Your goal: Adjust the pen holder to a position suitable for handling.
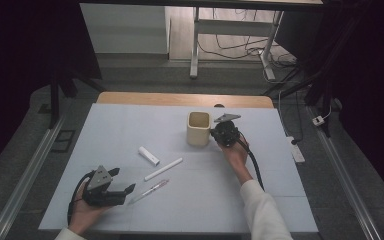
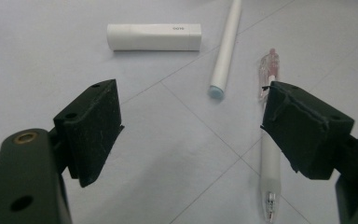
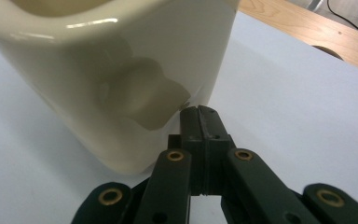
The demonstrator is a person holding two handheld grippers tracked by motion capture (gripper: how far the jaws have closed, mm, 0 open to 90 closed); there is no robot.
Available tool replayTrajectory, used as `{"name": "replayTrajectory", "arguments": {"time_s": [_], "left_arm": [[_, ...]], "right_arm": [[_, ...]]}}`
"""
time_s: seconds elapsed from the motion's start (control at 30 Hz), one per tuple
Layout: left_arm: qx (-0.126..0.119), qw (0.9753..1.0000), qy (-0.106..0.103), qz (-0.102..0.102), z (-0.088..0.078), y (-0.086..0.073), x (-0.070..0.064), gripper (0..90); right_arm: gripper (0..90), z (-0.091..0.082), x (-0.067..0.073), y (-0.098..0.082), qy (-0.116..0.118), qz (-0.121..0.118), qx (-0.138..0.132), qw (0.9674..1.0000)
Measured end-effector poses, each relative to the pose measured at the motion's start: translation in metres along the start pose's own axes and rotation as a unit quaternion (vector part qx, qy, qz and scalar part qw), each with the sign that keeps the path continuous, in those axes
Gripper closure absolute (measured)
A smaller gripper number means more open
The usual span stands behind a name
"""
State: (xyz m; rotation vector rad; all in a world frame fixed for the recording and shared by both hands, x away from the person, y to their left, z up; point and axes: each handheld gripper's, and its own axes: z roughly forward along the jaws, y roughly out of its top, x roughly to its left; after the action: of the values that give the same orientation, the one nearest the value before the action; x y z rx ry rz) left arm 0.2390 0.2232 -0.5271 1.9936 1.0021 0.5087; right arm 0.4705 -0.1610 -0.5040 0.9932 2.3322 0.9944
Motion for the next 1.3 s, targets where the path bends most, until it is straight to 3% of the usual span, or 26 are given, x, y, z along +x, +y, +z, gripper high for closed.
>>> {"name": "replayTrajectory", "arguments": {"time_s": [0.4, 0.93, 1.13, 1.17, 1.23, 1.3], "left_arm": [[0.003, 1.0000, -0.003, 0.000, 0.000, 0.000, 0.000, 18.9], [0.005, 1.0000, -0.003, 0.000, 0.001, -0.001, 0.001, 18.9], [0.003, 1.0000, -0.004, -0.001, 0.001, -0.001, 0.003, 19.0], [0.003, 1.0000, -0.005, 0.000, 0.001, -0.001, 0.003, 19.0], [0.004, 1.0000, -0.005, 0.000, 0.002, 0.000, 0.002, 19.0], [0.004, 1.0000, -0.005, 0.002, 0.002, 0.000, 0.001, 19.0]], "right_arm": [[89.1, 0.011, 0.011, 0.010, 0.009, -0.006, 0.000, 0.9999], [89.1, 0.016, 0.011, 0.012, 0.013, 0.001, 0.001, 0.9999], [89.2, -0.005, 0.008, 0.006, 0.004, -0.012, -0.005, 0.9999], [89.1, -0.017, 0.005, -0.002, 0.008, -0.010, -0.009, 0.9999], [89.1, -0.023, 0.004, -0.005, 0.010, -0.009, -0.012, 0.9998], [89.2, -0.036, 0.001, -0.016, 0.015, -0.020, -0.018, 0.9995]]}}
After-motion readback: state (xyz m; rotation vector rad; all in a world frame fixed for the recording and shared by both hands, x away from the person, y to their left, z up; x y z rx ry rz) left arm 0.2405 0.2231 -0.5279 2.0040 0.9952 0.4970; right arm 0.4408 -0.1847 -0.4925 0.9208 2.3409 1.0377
